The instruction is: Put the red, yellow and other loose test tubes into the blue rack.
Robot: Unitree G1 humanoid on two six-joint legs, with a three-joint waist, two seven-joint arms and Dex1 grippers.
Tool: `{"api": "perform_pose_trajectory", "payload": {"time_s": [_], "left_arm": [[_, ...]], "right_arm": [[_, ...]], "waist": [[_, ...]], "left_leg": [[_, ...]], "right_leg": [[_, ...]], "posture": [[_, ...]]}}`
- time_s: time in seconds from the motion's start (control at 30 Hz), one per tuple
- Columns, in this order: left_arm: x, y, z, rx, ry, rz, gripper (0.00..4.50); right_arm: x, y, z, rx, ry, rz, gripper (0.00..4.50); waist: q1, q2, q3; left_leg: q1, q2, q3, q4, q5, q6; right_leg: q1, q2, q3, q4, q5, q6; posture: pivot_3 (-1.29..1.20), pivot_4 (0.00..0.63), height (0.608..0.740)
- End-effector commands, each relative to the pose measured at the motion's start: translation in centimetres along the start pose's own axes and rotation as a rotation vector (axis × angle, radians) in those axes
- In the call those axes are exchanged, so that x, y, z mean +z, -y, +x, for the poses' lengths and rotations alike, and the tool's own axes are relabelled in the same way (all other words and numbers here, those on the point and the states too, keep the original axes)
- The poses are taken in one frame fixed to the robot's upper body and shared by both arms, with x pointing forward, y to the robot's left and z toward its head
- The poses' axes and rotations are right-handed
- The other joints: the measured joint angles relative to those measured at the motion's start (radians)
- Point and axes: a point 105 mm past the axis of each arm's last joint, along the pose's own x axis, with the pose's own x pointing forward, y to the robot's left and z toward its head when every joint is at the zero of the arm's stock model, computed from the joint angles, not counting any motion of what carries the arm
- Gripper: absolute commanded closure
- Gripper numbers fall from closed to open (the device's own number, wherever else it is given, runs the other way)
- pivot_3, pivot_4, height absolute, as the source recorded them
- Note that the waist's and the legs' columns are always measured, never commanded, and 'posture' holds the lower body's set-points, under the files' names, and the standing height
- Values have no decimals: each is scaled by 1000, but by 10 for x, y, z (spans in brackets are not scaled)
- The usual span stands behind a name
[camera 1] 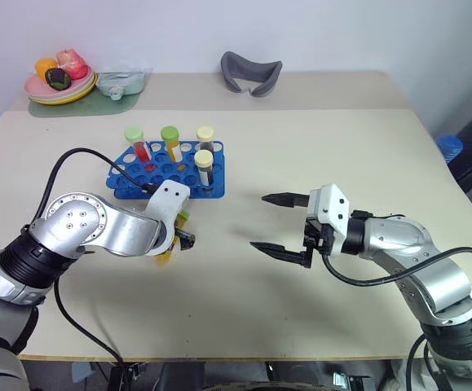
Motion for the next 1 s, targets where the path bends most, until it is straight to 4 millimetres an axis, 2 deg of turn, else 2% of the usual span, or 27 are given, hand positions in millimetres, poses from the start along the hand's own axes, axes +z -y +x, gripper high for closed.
{"api": "perform_pose_trajectory", "payload": {"time_s": [0.03,0.07,0.47,0.57,0.6,0.87,1.0], "left_arm": [[-2,-11,3,55,-8,-47,2173],[-2,-10,3,51,-8,-50,2644],[1,-14,2,78,-2,-59,2644],[2,-14,2,78,2,-55,3523],[2,-14,2,79,3,-54,3696],[1,-18,-3,88,15,-57,3697],[0,-25,-15,115,101,116,3697]], "right_arm": [[11,-5,1,13,34,-34,0],[11,-5,1,15,34,-34,0],[10,-7,3,21,36,-34,0],[11,-7,4,22,39,-36,0],[11,-6,4,21,40,-36,0],[11,-7,4,18,42,-38,0],[11,-6,4,13,41,-40,0]], "waist": [[0,0,0],[-1,0,0],[-1,0,0],[-1,0,0],[-1,0,0],[-1,0,0],[-3,0,0]], "left_leg": [[0,0,0,0,0,0],[0,0,0,0,0,0],[0,0,0,0,0,0],[0,0,0,0,0,0],[0,0,0,0,0,0],[0,0,0,0,0,0],[0,0,0,-1,0,0]], "right_leg": [[0,0,0,0,0,0],[0,0,0,0,0,0],[0,0,0,0,0,0],[0,0,0,0,0,0],[0,0,0,0,0,0],[0,0,0,0,0,0],[-1,1,0,0,0,0]], "posture": [[0,150,740],[0,150,740],[0,150,740],[0,150,740],[0,150,740],[0,150,740],[0,150,740]]}}
